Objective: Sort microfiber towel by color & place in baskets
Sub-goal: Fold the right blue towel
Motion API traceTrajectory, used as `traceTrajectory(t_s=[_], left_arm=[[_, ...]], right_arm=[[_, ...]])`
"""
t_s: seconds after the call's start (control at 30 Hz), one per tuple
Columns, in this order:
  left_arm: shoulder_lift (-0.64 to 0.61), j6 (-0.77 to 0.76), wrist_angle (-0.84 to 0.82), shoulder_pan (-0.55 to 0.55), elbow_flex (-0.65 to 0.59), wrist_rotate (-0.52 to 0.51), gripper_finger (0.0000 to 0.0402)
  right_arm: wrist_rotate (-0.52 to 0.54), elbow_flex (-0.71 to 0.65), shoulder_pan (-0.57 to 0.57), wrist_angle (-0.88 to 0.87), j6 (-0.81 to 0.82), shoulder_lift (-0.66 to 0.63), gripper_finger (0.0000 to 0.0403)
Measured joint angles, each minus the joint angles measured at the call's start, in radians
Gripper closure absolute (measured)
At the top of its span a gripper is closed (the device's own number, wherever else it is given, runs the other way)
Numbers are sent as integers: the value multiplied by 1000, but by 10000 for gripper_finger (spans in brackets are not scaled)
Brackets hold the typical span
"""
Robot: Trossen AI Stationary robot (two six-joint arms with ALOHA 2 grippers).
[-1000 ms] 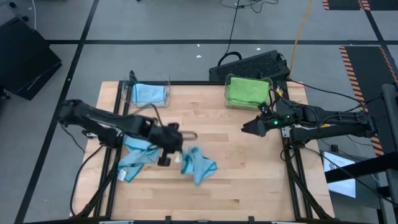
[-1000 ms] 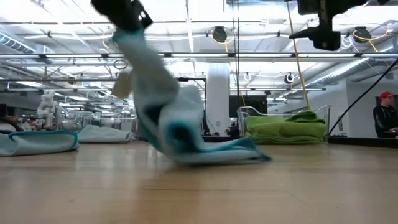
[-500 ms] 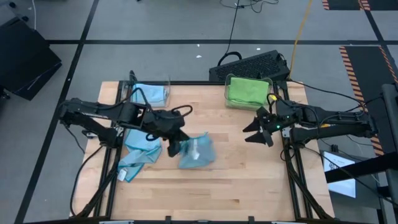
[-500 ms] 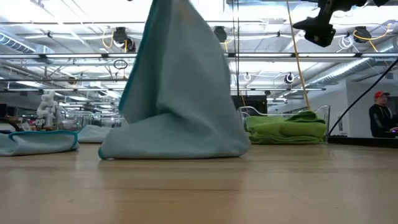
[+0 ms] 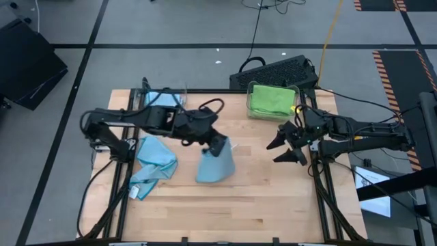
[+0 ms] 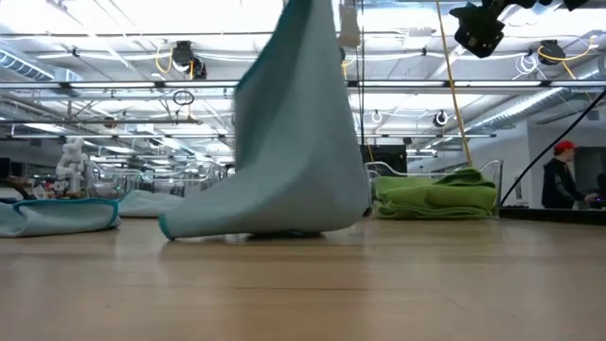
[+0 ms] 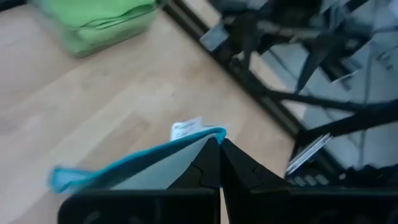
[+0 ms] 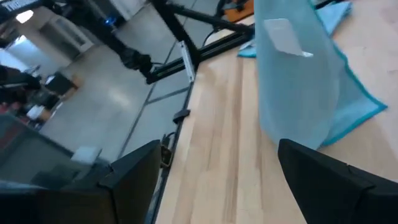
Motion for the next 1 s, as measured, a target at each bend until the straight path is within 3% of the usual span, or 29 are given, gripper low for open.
traceTrajectory(t_s=[0.27,0.47,0.67,1.0], left_arm=[[252,2,-7,-10,338,41,401],[374,-2,2,0,496,50,401],[381,21,88,13,489,48,401],[373,194,67,50,489,7,401]], right_arm=[[-118,0,0,-11,-31,-7,89],[-169,0,0,9,-22,-55,89],[-169,0,0,5,-21,-117,89],[-92,0,0,5,-80,-143,89]])
